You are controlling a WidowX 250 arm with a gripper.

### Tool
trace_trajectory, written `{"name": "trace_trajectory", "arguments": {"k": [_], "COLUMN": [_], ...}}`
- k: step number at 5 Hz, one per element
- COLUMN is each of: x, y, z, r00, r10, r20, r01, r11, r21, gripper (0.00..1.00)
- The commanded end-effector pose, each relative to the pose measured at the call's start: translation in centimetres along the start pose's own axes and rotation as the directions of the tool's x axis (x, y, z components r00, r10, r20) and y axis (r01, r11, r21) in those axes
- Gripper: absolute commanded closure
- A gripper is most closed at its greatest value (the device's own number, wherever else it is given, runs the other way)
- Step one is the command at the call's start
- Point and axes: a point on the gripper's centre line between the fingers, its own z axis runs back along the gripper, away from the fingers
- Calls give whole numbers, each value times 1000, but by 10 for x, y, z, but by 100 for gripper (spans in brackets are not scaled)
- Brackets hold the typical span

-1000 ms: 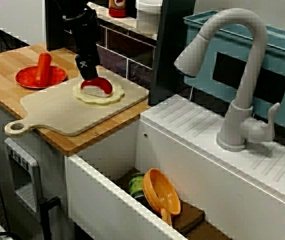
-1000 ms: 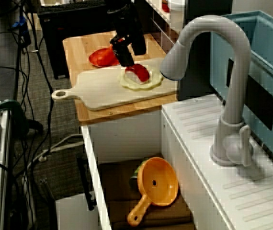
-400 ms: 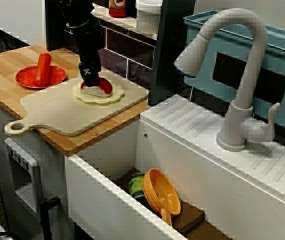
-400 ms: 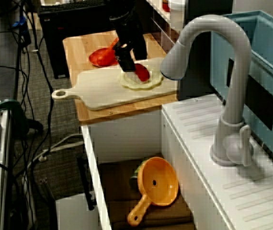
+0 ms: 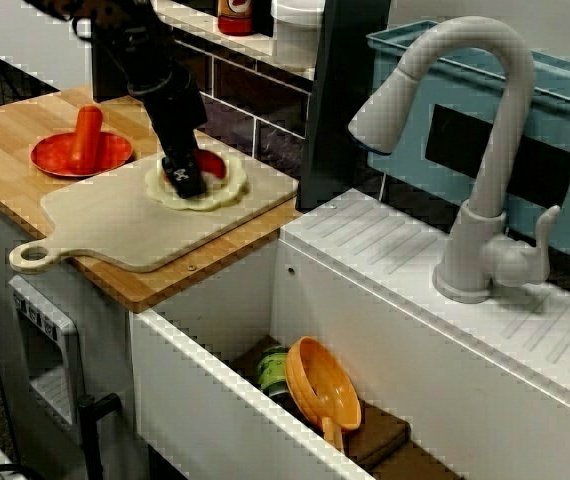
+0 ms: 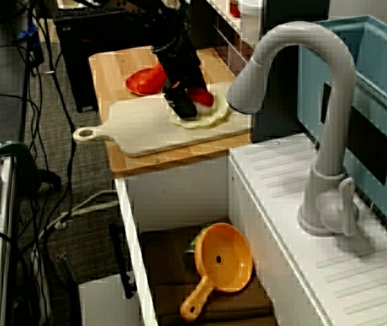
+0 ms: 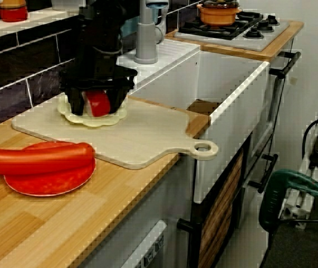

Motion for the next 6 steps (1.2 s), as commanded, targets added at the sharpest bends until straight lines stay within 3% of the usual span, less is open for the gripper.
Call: {"name": "trace_trajectory", "arguments": {"k": [1,3,5,6], "x": [-4,5,18,15], "y": [7,20,47,50], "z": [13,13,32,41], "r00": [997,989,958,955], "r10": [75,147,268,277], "r20": [31,-24,-98,-104], "r01": [-78,-145,-263,-271], "r11": [992,987,963,960], "r21": [95,73,65,69], "gripper": [100,100,100,100]}}
